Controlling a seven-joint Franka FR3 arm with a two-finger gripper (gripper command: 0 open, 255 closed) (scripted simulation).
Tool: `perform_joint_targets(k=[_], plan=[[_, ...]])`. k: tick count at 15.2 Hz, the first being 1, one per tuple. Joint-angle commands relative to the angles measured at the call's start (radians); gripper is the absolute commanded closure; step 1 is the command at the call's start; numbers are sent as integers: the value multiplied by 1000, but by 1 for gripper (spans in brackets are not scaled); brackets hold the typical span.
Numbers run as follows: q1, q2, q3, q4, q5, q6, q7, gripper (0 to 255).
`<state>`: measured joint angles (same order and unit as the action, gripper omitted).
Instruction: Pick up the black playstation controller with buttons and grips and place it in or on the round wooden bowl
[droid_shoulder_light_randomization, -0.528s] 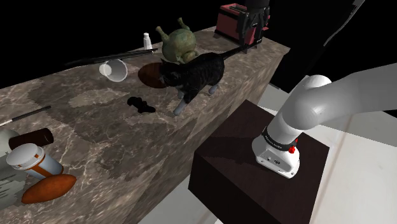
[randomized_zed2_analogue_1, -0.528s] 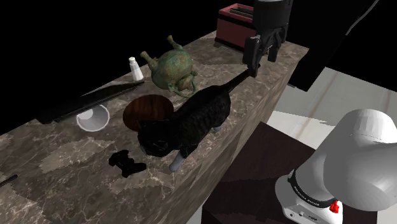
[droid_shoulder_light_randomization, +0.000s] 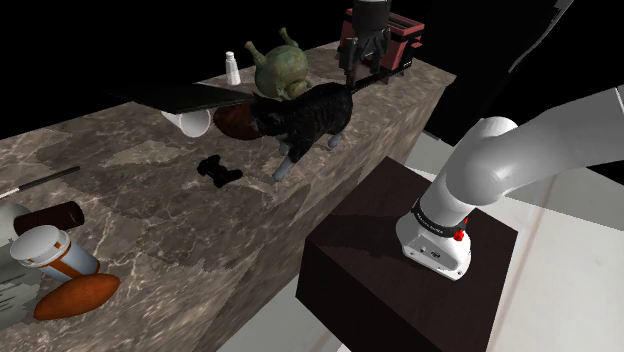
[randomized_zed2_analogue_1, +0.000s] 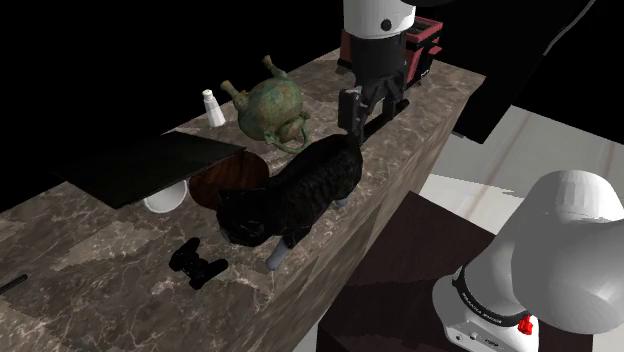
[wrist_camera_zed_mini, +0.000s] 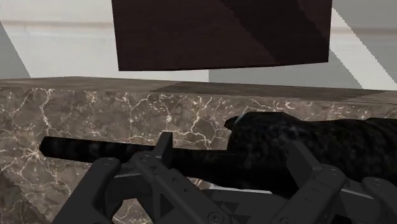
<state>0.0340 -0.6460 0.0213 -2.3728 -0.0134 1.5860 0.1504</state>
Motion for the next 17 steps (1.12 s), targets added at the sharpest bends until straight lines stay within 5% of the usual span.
perform_joint_targets(k=[1, 5, 8, 9, 17], plan=[[18, 49, 29, 5, 20, 47, 24, 0], [59, 144, 78, 23, 49, 131, 73, 0], [155, 227, 56, 47, 41, 191, 131, 0], [118, 177, 62, 70, -319, 191, 117, 0], [184, 329, 133, 121, -263, 249, 250, 0]])
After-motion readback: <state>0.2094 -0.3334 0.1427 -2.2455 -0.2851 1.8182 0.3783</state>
